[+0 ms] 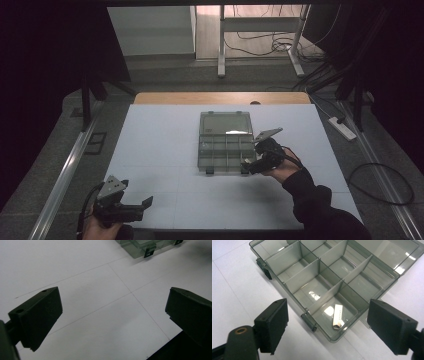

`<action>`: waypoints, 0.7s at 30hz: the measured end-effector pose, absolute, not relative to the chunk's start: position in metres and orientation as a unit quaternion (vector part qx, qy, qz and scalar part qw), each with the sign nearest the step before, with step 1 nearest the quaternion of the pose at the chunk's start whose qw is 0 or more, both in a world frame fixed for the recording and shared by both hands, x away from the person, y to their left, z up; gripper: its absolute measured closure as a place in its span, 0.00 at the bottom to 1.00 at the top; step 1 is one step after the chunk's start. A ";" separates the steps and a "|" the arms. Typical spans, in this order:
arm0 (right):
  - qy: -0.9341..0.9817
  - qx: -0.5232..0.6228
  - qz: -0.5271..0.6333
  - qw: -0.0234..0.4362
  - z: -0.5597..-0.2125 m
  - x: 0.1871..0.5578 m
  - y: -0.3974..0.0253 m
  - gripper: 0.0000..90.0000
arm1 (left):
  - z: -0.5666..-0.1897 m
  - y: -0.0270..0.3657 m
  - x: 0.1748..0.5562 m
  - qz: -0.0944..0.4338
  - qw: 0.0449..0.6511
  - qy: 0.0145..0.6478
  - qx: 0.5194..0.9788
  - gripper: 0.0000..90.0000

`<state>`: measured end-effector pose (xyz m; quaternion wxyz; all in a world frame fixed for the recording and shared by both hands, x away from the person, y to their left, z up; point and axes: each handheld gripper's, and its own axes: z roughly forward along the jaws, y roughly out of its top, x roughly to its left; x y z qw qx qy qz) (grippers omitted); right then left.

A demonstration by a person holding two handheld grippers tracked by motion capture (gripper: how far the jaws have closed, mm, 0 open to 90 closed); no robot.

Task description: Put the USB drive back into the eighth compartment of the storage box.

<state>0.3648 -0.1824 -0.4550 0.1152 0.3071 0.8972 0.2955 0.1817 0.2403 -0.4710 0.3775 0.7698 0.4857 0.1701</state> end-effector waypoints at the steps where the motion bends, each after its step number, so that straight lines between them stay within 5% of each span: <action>1: 0.897 0.308 0.297 0.115 -0.455 0.364 -0.183 0.18 | -0.471 0.240 0.182 0.170 0.378 0.486 0.770 0.01; 21: 0.892 0.321 0.303 0.102 -0.453 0.356 -0.197 0.07 | -0.471 0.241 0.181 0.170 0.380 0.487 0.768 0.01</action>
